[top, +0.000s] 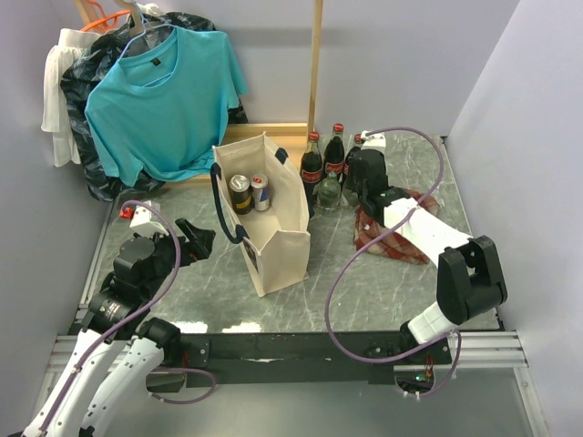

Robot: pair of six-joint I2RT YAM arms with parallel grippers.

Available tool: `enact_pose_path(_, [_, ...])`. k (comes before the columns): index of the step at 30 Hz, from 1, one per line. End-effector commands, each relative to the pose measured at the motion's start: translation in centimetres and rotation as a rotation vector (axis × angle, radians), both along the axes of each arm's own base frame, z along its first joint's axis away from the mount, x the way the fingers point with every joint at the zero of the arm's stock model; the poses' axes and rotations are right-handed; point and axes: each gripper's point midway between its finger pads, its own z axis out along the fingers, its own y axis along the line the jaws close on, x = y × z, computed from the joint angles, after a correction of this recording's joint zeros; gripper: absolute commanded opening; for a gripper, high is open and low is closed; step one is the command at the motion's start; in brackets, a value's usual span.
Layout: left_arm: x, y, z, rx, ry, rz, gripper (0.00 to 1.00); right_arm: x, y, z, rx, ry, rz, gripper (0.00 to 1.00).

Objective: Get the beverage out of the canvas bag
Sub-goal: Place the drink at the center of the board.

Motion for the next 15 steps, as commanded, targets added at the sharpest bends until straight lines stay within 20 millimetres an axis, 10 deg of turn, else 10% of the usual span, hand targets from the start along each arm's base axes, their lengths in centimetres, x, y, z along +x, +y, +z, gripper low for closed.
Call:
enact_pose_path(1, [0.2,0.0,1.6,-0.019,-0.043,0.006,0.96,2.3,0.1,7.0,0.093,-0.254,-0.03,0.0])
enact_pose_path(15, [0.3,0.0,1.6,-0.019,-0.04,0.009,0.96,2.5,0.2,5.7,0.087,-0.233,-0.028,0.0])
